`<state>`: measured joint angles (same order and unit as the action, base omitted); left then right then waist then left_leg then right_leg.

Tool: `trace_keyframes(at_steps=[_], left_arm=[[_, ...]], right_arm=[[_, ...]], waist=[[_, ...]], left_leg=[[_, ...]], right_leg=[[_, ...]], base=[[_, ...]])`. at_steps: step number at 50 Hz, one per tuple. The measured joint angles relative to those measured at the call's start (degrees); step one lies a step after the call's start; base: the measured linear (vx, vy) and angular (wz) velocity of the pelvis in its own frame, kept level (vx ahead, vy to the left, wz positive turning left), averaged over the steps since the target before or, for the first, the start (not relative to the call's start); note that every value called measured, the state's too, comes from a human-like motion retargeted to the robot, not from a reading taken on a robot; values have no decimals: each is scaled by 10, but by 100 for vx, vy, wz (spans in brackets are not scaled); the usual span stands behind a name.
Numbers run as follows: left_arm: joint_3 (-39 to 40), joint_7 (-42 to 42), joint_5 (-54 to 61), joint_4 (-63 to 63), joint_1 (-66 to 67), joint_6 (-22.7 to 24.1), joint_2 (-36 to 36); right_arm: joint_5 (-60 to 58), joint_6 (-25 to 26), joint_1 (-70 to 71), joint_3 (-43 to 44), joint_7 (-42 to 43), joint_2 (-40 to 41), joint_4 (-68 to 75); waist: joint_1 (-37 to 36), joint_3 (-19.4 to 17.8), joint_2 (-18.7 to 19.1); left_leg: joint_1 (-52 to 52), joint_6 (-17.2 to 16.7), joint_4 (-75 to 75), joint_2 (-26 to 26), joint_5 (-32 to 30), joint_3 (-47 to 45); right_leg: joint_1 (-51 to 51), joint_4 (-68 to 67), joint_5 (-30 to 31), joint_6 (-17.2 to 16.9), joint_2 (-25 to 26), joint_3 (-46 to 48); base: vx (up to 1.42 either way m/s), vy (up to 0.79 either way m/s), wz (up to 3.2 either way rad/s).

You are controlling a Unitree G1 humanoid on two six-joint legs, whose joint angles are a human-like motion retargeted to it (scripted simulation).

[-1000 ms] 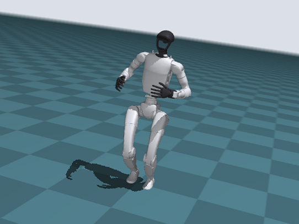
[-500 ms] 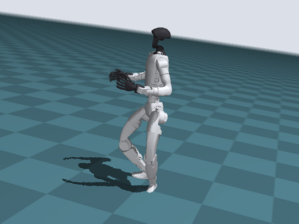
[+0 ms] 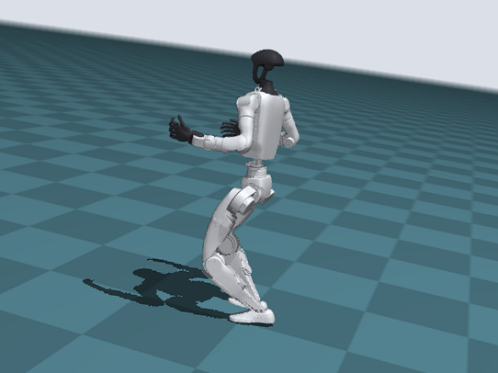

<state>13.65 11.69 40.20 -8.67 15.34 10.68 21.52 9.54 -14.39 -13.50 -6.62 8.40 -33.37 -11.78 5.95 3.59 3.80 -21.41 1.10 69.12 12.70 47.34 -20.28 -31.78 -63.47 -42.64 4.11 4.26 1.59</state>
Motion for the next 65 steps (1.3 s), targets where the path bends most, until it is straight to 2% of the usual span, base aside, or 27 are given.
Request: trace_keyframes(at_steps=[3,6,15,19,25,27,30,33,38,40,43,47,50,53,56,65], left_arm=[[-9,-7,-1,11,3,1,-7],[-20,-16,-6,17,-2,1,-9],[-56,-24,-21,11,-50,-1,10],[-67,-20,-27,1,-72,0,29],[-73,-28,-34,-20,-110,8,56],[-74,-31,-34,-27,-114,12,55],[-76,-39,-31,-35,-123,19,55],[-80,-49,-23,-41,-131,26,52],[-85,-68,-13,-44,-135,33,38],[-88,-75,-11,-42,-137,33,33],[-96,-80,-10,-39,-129,30,24],[-109,-78,-21,-32,-119,21,14],[-120,-73,-39,-22,-111,11,8],[-130,-67,-64,-12,-100,0,3],[-136,-64,-92,-2,-84,-8,-1],[-158,-49,-159,22,-47,-23,14]], right_arm=[[-17,2,4,-1,11,0,1],[-35,4,10,-2,21,-2,2],[-75,15,21,-8,32,-12,11],[-90,16,25,-12,30,-21,13],[-103,11,27,-3,35,-34,11],[-105,8,23,1,40,-40,12],[-107,2,23,10,49,-45,14],[-106,-5,26,15,62,-46,17],[-100,-15,39,12,86,-40,28],[-98,-18,51,7,96,-36,36],[-95,-20,62,-2,106,-31,40],[-94,-16,83,-16,115,-31,42],[-99,-11,102,-27,118,-38,40],[-109,-6,121,-37,117,-47,37],[-122,-2,139,-47,112,-53,35],[-133,9,189,-93,75,-55,27]], waist=[[5,6,4],[17,12,3],[65,24,-21],[84,25,-39],[93,28,-54],[96,29,-64],[94,31,-73],[87,25,-78],[64,1,-77],[45,-19,-55],[26,-34,-38],[-2,-54,-16],[-25,-69,4],[-48,-80,14],[-70,-87,15],[-117,-89,-5]], left_leg=[[-1,-1,-68,-69,-10,27],[13,7,-137,-117,-24,35],[58,37,-279,-185,-46,-3],[71,39,-307,-202,-45,-30],[95,43,-356,-214,-48,-68],[97,37,-336,-209,-44,-85],[106,35,-332,-206,-45,-99],[122,35,-319,-197,-43,-106],[137,24,-232,-150,-32,-90],[134,9,-164,-98,-27,-70],[124,-7,-71,-49,-44,-45],[99,11,36,7,-24,-6],[75,19,104,31,-15,33],[46,28,147,28,-2,73],[13,39,160,2,9,111],[-74,47,60,-152,-5,253]], right_leg=[[-5,7,8,-6,9,-35],[-11,11,12,-15,9,-61],[-55,-19,8,-50,-18,-100],[-81,-56,10,-59,-53,-86],[-118,-86,22,-27,-153,-1],[-124,-100,24,-25,-182,14],[-122,-100,23,-24,-208,40],[-102,-89,15,-26,-211,60],[-47,-69,0,-31,-171,79],[-11,-42,2,-23,-120,95],[14,-32,0,-15,-69,95],[43,-15,1,-3,-5,82],[61,-1,6,3,45,60],[74,6,9,-1,81,26],[84,13,15,-13,106,-18],[96,13,61,-59,136,-160]], base=[[8,2,-116],[8,2,-91],[3,1,-56],[1,-3,-50],[5,-6,-75],[6,-10,-79],[8,-11,-80],[9,-13,-87],[10,-15,-114],[10,-14,-150],[11,-11,-152],[13,-6,-159],[15,-1,-180],[17,3,-194],[19,7,-208],[16,10,-223]])
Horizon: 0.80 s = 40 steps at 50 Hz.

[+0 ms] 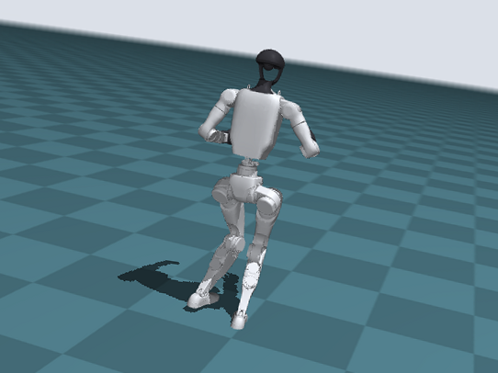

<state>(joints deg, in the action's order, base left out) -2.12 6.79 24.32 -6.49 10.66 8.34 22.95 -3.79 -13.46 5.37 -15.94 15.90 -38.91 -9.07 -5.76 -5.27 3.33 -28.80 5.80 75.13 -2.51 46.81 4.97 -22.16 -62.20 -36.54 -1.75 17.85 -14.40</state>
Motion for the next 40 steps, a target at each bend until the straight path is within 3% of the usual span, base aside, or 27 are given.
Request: trace_keyframes(at_steps=[5,11,20,33,40], left_arm=[[-16,6,-24,8,5,-6,27],[-34,8,-43,15,-11,-11,60],[-56,-9,-51,35,-84,-8,90],[-58,-64,-41,50,-198,-1,81],[-64,-79,-31,50,-229,3,70]], right_arm=[[3,7,28,-41,-33,0,-1],[-4,22,48,-80,-67,-1,7],[-10,42,49,-95,-94,-12,16],[7,45,-5,-41,-80,-28,-7],[25,37,-40,-4,-60,-24,-24]], waist=[[-6,7,-17],[15,13,-31],[60,-2,-27],[94,-11,-27],[101,-10,-26]], left_leg=[[-18,-9,-86,-92,-33,105],[-26,-10,-122,-135,-55,141],[-29,-5,-111,-98,-19,61],[-44,-15,-86,-53,-8,-29],[-32,-33,-87,-40,-9,-35]], right_leg=[[-14,-18,23,-28,12,-79],[-42,-56,22,-53,21,-147],[-101,-110,47,-45,-8,-93],[-169,-166,40,-22,-131,43],[-181,-185,46,7,-181,96]], base=[[9,11,-209],[6,15,-157],[4,16,-115],[1,9,-44],[4,0,11]])
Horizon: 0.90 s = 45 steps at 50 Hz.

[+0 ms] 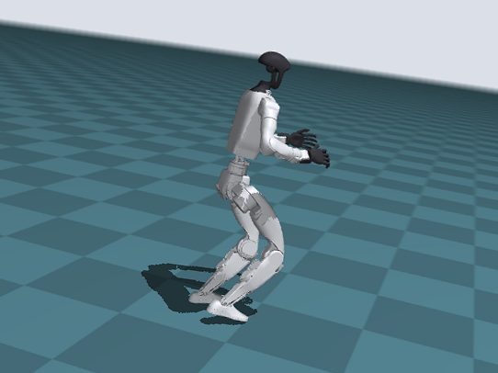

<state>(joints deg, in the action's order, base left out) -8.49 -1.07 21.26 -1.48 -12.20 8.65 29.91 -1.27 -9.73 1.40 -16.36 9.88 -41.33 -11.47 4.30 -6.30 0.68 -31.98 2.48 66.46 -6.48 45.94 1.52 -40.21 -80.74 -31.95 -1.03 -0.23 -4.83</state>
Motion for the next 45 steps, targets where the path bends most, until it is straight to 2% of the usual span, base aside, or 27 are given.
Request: trace_keyframes(at_steps=[8,13,18,23,27,33,38,45], left_arm=[[-12,3,39,-13,-7,12,-24],[-22,17,63,-25,4,17,-41],[-30,30,74,-34,27,17,-58],[-39,47,69,-29,56,13,-68],[-52,57,65,-17,80,9,-73],[-77,52,68,7,112,12,-82],[-96,31,76,22,119,20,-88],[-120,-10,64,30,120,37,-98]], right_arm=[[33,-10,-26,32,11,10,-17],[36,-10,-28,35,4,21,-23],[14,-5,-10,24,-6,26,-29],[-23,1,32,0,-15,20,-27],[-49,0,70,-27,-17,15,-20],[-67,-8,98,-61,-22,15,-13],[-76,-18,103,-77,-26,14,-9],[-89,-34,81,-70,-14,3,-13]], waist=[[5,13,20],[-6,14,28],[-30,1,35],[-52,-15,44],[-65,-19,56],[-73,-7,72],[-64,3,76],[-25,2,58]], left_leg=[[35,-32,-36,14,-48,43],[51,-51,-34,20,-75,69],[41,-66,26,36,-71,70],[16,-57,119,86,-64,28],[4,-60,156,109,-66,-1],[16,-66,117,113,-69,-39],[45,-57,56,105,-56,-68],[77,-34,-2,55,-17,-79]], right_leg=[[23,77,20,5,38,13],[59,120,33,21,48,28],[92,127,7,40,40,69],[114,123,-36,54,26,116],[128,136,-49,62,19,146],[148,172,-34,57,8,180],[159,174,-35,38,-18,204],[140,95,-37,13,-79,199]], base=[[10,-6,57],[9,-11,72],[6,-13,66],[2,-11,77],[0,-7,74],[1,-2,73],[2,3,77],[3,6,85]])
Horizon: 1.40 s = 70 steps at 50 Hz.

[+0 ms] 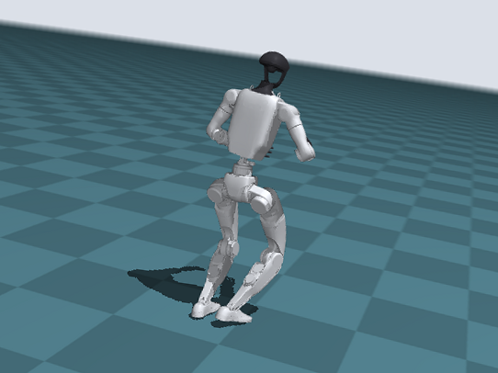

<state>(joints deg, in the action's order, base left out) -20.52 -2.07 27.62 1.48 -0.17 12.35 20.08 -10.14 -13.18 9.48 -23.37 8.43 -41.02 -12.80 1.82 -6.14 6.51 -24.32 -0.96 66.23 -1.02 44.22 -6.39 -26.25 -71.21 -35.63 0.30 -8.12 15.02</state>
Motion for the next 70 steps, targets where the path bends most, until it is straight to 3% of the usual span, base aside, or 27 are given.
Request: trace_keyframes(at_steps=[3,7,12,17,20,25,29,32,37,40,45,48,51,55,59,63,65,70], left_arm=[[-10,-16,-2,5,2,4,0],[-16,-35,-3,6,-16,13,6],[-20,-50,9,-8,-44,27,13],[-17,-67,36,-33,-64,45,26],[-16,-77,57,-49,-71,60,34],[-15,-74,85,-73,-66,73,38],[-14,-59,97,-89,-51,63,31],[-11,-51,89,-91,-47,51,23],[-17,-55,67,-86,-51,38,17],[-26,-72,47,-92,-53,40,18],[-45,-124,10,-121,-39,56,18],[-48,-158,-8,-135,-37,63,24],[-44,-177,-23,-147,-49,63,41],[-36,-191,-53,-158,-83,62,68],[-40,-197,-80,-158,-101,62,75],[-48,-194,-82,-149,-95,64,71],[-55,-190,-86,-141,-91,63,68],[-69,-184,-127,-127,-82,60,54]], right_arm=[[-4,-4,-20,8,5,-7,-7],[-11,-6,-52,21,11,-9,-20],[-17,-7,-84,36,16,-3,-24],[-18,-8,-92,47,35,-4,-6],[-15,-9,-104,54,50,-7,-5],[-4,-4,-123,62,68,-13,-16],[-14,6,-112,71,79,-22,-33],[-27,16,-77,71,86,-28,-38],[-41,24,-9,56,90,-31,-34],[-44,25,0,40,91,-22,-28],[-54,21,-36,7,77,2,-17],[-60,19,-50,-3,64,9,-14],[-54,16,-55,-1,58,7,-19],[-60,6,-60,24,64,6,-27],[-70,0,-73,47,84,12,-23],[-63,0,-76,46,96,8,-11],[-59,5,-73,41,99,3,-6],[-84,20,-50,30,112,-18,-5]], waist=[[26,-2,-13],[63,2,-30],[97,10,-40],[115,15,-31],[111,11,-15],[81,-1,15],[64,-11,21],[57,-20,19],[47,-29,13],[44,-23,10],[42,-4,12],[54,4,6],[73,10,-9],[102,4,-45],[128,2,-85],[118,-11,-61],[102,-20,-36],[61,-33,-5]], left_leg=[[6,11,-13,-31,5,3],[1,25,-18,-69,13,11],[-9,32,-7,-90,28,27],[-5,27,23,-63,37,24],[9,12,54,-28,29,24],[19,-51,175,17,-70,51],[-11,-77,318,40,-163,56],[-51,-72,416,59,-203,52],[-122,-35,501,94,-194,44],[-142,-29,468,89,-182,40],[-106,-44,299,65,-169,29],[-63,-41,199,50,-157,7],[-13,-21,119,30,-108,-23],[48,32,41,-13,30,-59],[66,67,-3,-61,58,-73],[63,52,47,-21,37,-67],[44,31,125,27,-9,-61],[-51,21,371,113,-93,-36]], right_leg=[[-31,-65,33,-16,-28,-20],[-90,-134,5,-33,-36,-64],[-171,-183,19,-46,-31,-92],[-235,-149,40,-58,12,-97],[-245,-91,64,-64,64,-96],[-214,-38,81,-39,144,-87],[-189,-67,33,4,165,-84],[-177,-83,-3,24,176,-91],[-161,-81,-24,29,181,-97],[-152,-58,21,4,188,-109],[-172,-32,194,-67,197,-114],[-203,-66,225,-82,170,-99],[-231,-124,187,-66,110,-82],[-263,-208,96,-49,25,-90],[-276,-228,56,-52,-26,-125],[-241,-161,55,-46,28,-119],[-220,-121,58,-37,74,-108],[-212,-88,9,-1,157,-109]], base=[[6,8,96],[11,4,105],[19,1,75],[28,-3,40],[33,-6,-3],[31,-8,-16],[24,-5,21],[18,-4,34],[12,-5,14],[8,-1,-36],[3,1,-93],[-1,1,-106],[-2,1,-85],[-2,0,-35],[0,0,0],[4,-3,-70],[0,-4,-95],[-8,-5,-59]])
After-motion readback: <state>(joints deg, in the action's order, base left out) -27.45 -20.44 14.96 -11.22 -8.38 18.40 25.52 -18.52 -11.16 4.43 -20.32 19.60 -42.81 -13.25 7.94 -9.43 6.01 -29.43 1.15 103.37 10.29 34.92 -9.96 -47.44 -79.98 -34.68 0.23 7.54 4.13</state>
